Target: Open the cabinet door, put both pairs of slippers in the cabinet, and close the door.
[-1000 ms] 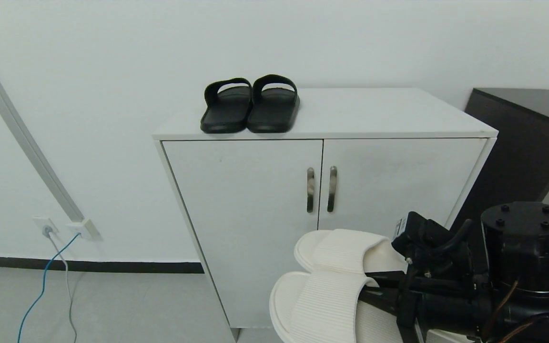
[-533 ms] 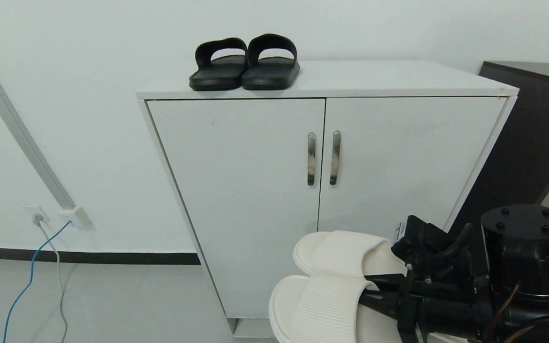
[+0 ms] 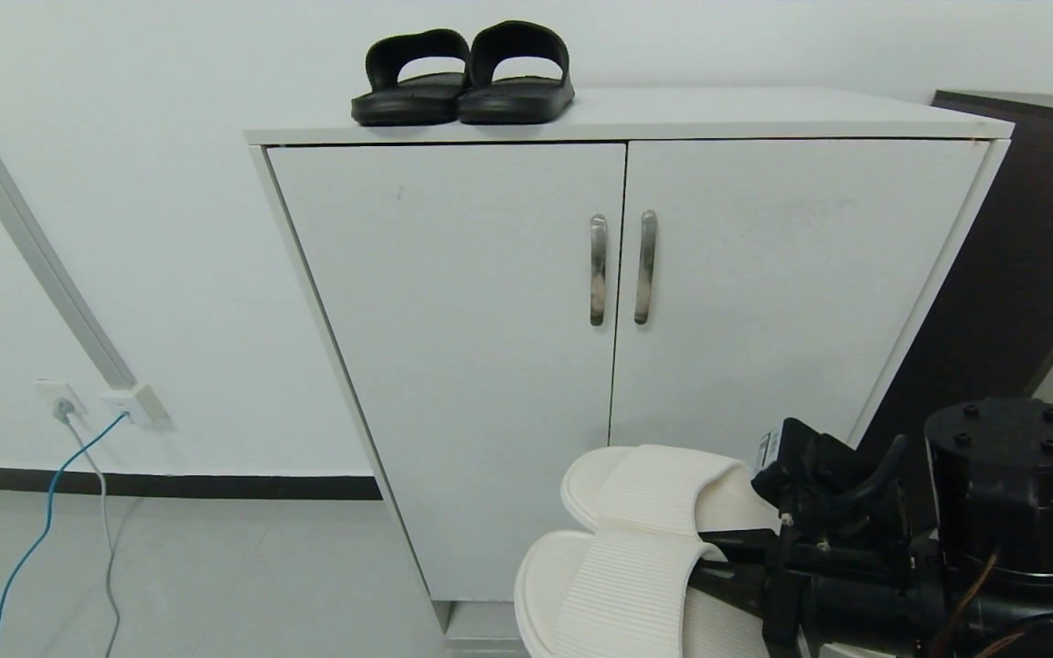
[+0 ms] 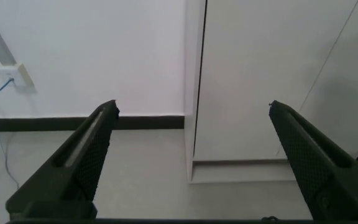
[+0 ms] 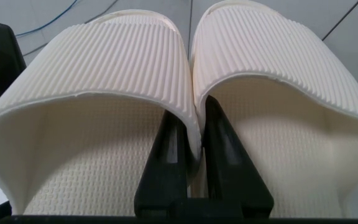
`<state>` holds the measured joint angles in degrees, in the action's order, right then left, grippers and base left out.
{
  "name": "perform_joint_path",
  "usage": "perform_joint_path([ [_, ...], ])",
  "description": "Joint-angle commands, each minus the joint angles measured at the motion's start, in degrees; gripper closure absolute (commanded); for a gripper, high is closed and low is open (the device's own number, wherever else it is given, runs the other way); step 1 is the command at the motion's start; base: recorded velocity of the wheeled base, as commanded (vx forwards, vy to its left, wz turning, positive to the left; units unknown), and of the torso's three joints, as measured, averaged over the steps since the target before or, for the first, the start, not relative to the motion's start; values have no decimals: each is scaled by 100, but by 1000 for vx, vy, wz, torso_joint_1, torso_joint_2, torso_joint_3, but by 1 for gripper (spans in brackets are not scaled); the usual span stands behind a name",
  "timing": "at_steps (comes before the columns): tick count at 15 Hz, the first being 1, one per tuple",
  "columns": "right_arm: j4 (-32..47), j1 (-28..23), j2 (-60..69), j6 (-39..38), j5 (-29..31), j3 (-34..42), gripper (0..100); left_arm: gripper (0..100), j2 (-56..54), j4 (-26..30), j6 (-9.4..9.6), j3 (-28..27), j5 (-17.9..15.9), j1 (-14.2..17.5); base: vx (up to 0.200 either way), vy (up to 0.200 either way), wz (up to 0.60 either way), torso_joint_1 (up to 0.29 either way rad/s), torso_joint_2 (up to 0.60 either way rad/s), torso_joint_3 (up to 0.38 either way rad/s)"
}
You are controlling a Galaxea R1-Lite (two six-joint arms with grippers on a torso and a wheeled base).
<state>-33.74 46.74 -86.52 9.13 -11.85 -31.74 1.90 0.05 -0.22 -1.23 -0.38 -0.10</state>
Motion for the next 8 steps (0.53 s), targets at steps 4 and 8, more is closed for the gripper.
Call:
perform_joint_path([
  [4, -1, 2, 3, 10, -2, 46, 100, 0, 1357, -31, -409, -1353, -490, -8, 0, 0, 0, 0, 0, 0],
  [8, -247, 2, -32, 89, 7, 195, 100, 0, 3106, -40, -330, -2030, -1430, -34, 0, 0, 0, 0, 0, 0],
])
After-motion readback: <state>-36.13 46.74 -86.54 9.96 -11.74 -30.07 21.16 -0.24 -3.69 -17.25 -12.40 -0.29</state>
